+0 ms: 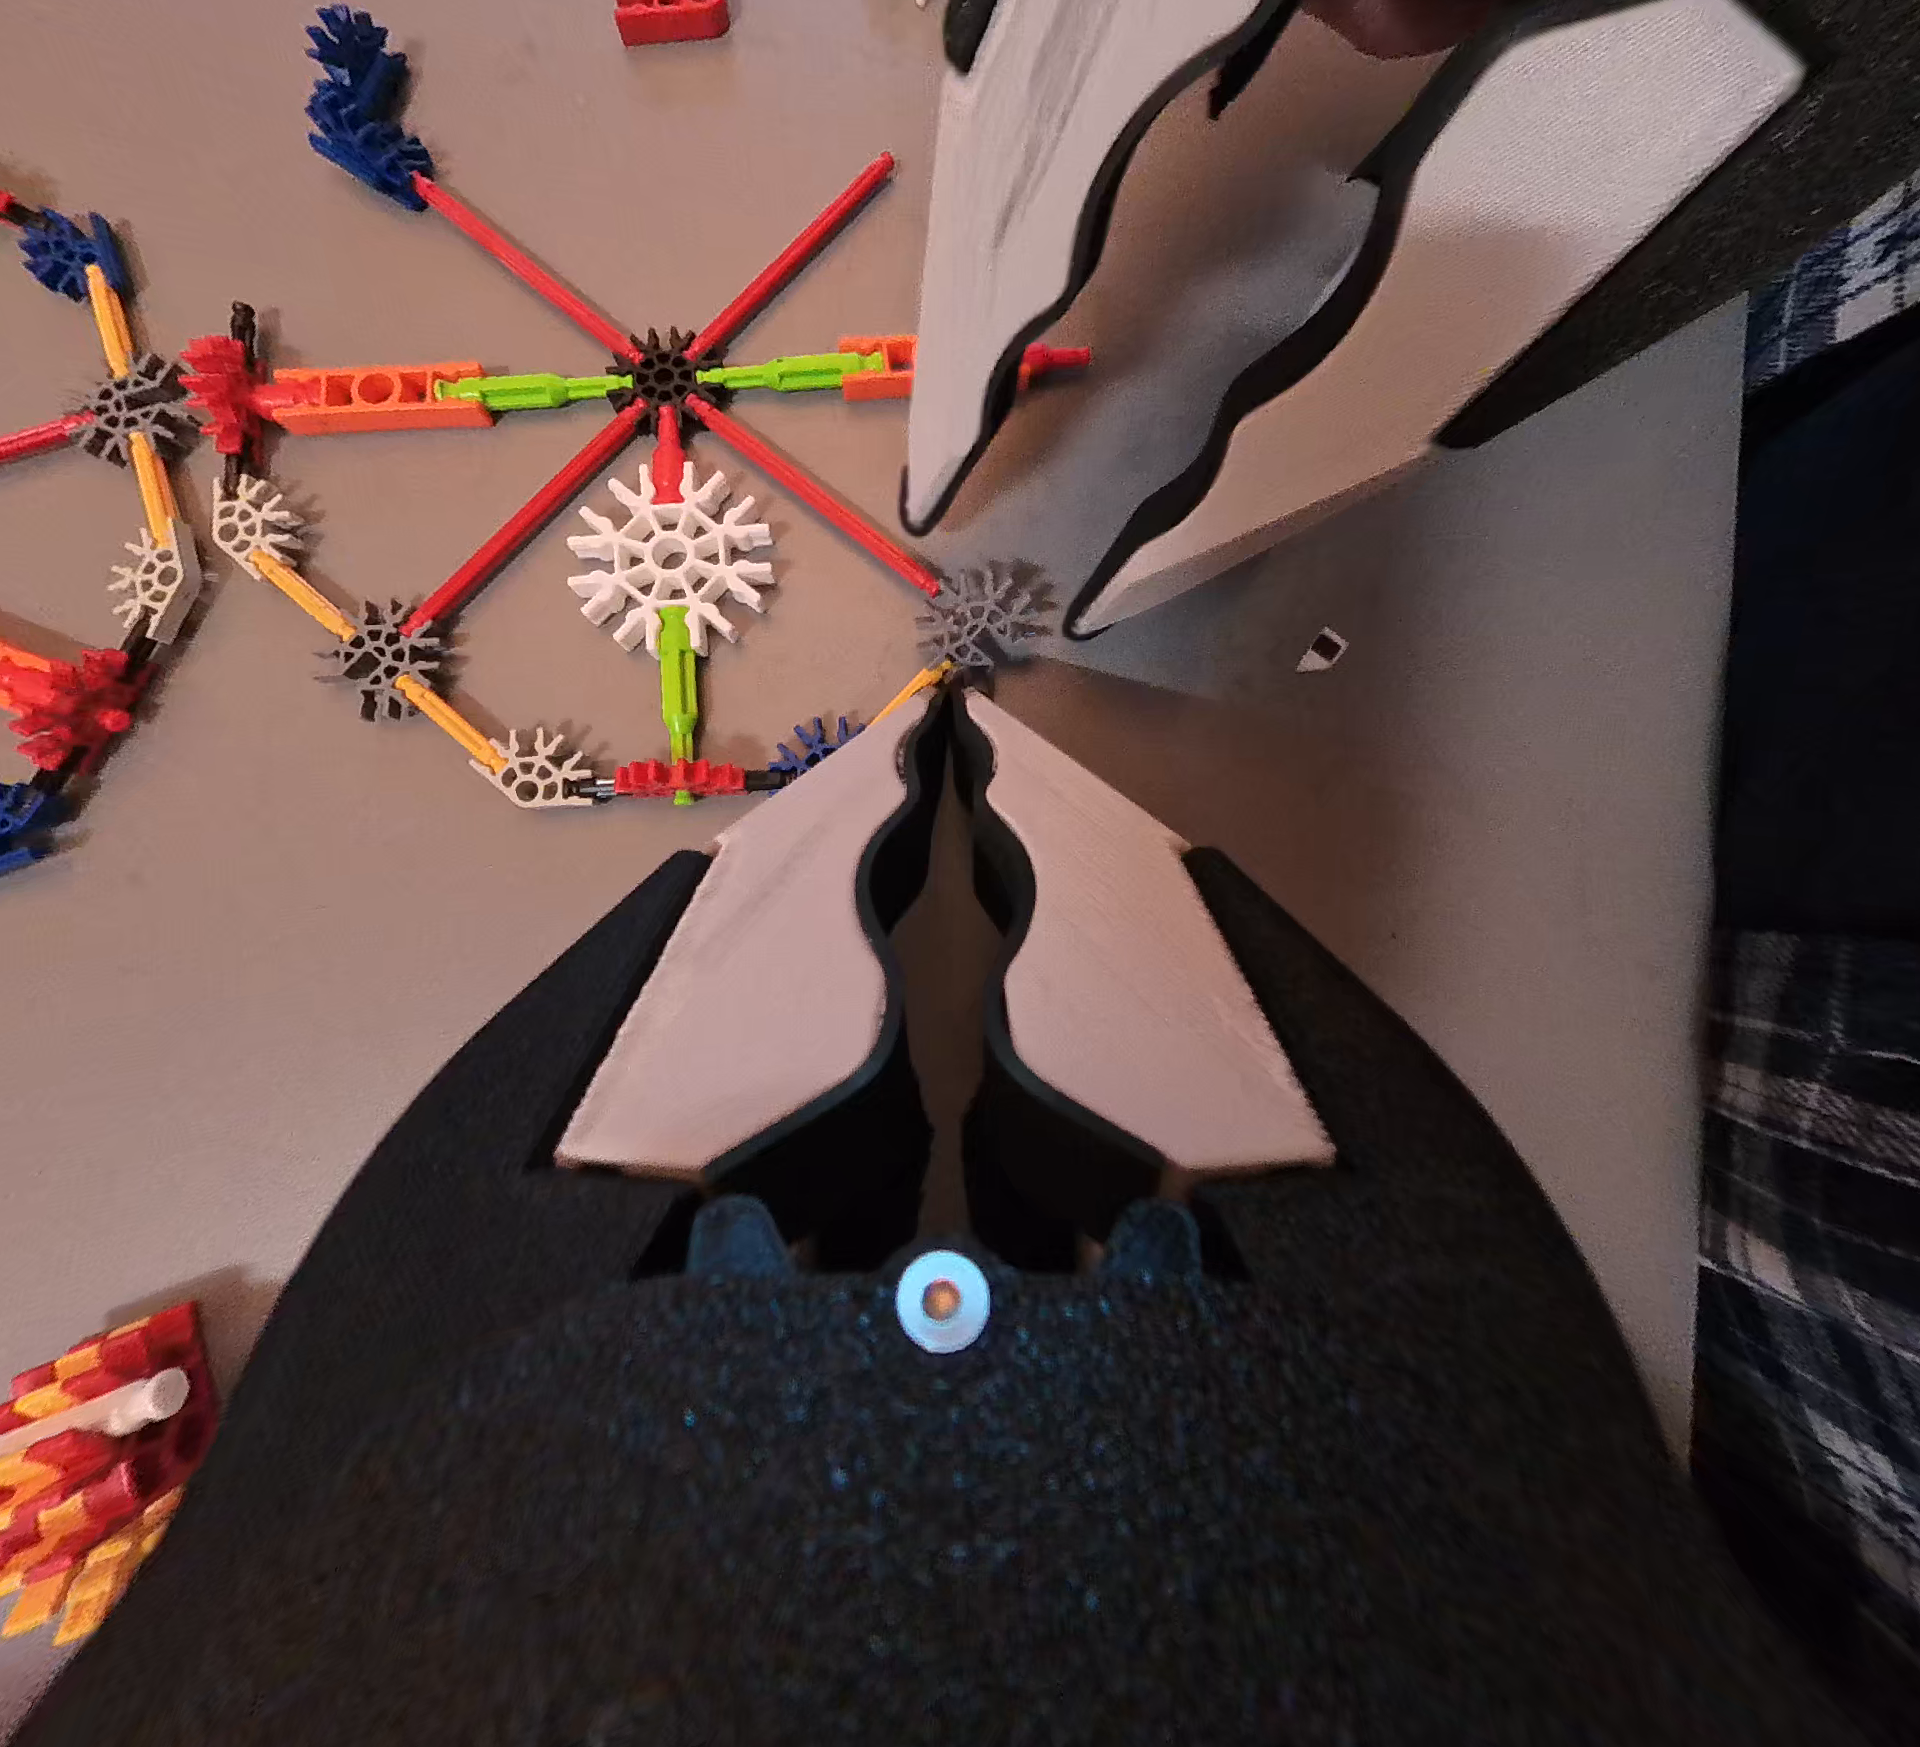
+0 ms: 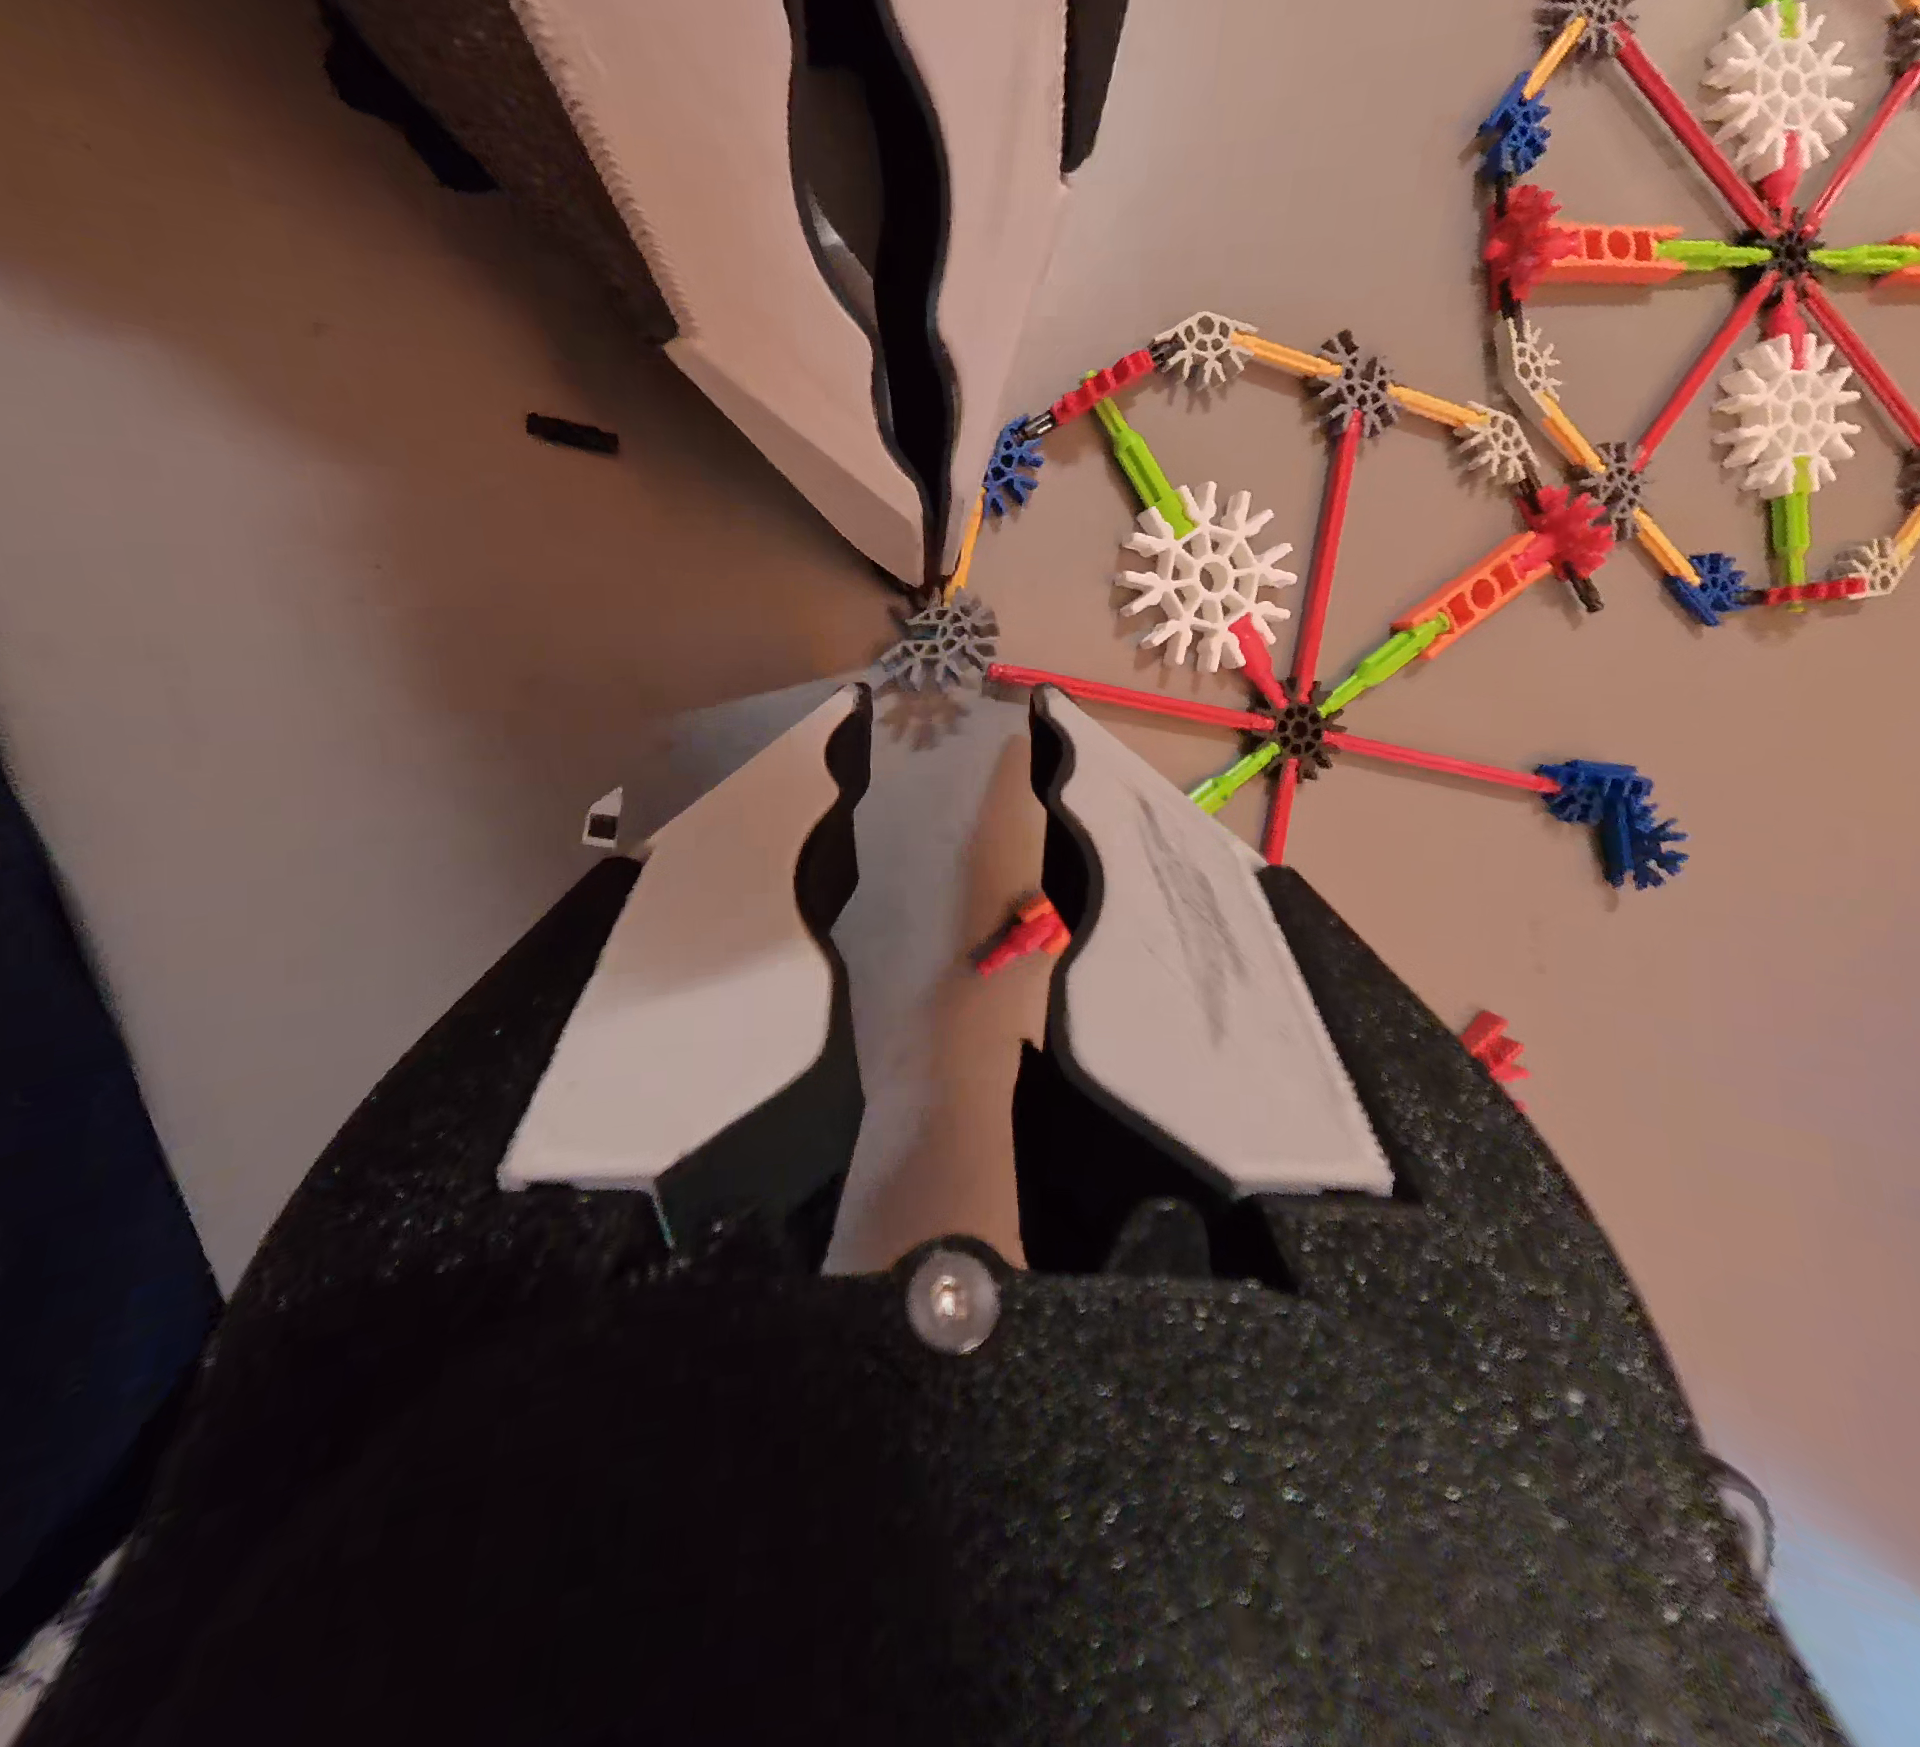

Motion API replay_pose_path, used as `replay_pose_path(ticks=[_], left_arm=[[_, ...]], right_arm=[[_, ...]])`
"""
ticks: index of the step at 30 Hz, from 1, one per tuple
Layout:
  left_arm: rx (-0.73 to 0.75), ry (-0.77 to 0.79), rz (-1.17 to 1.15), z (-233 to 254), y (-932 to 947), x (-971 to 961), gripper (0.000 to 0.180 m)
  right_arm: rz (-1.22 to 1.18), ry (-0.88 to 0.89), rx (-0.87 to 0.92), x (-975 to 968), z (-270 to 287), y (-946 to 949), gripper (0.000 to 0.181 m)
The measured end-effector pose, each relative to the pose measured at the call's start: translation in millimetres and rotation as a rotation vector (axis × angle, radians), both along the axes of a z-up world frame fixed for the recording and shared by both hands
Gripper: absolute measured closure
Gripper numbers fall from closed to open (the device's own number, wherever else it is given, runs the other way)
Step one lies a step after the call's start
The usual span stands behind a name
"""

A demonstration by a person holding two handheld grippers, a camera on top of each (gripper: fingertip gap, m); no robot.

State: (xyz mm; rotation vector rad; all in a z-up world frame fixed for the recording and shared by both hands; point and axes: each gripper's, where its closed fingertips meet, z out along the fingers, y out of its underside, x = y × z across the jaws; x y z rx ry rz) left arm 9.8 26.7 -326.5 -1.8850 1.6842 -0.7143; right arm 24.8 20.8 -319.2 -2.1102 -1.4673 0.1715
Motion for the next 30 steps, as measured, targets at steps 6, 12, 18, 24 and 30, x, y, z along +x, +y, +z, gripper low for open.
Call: replay_pose_path(ticks=[6, 12, 18, 24, 30], left_arm=[[-0.017, 0.006, -0.004, -0.7, 0.0, -0.4, 0.18], [-0.027, 0.007, 0.001, -1.3, 0.0, -1.0, 0.18], [-0.025, 0.007, -0.002, -1.9, -0.1, -2.3, 0.18], [-0.008, -0.015, 0.004, 6.1, 3.8, -5.6, 0.18], [0.045, -0.011, 0.022, 10.1, 19.1, -7.9, 0.18]], right_arm=[[0.019, 0.078, 0.046, -14.2, 14.8, -1.7, 0.166], [0.016, 0.039, 0.031, -15.4, -3.0, 4.0, 0.178], [0.023, 0.052, 0.02, -16.6, -4.0, 6.8, 0.18], [0.039, 0.04, 0.029, -16.3, -2.1, 10.6, 0.18], [0.027, 0.045, 0.027, -13.4, -1.2, 8.4, 0.173]])
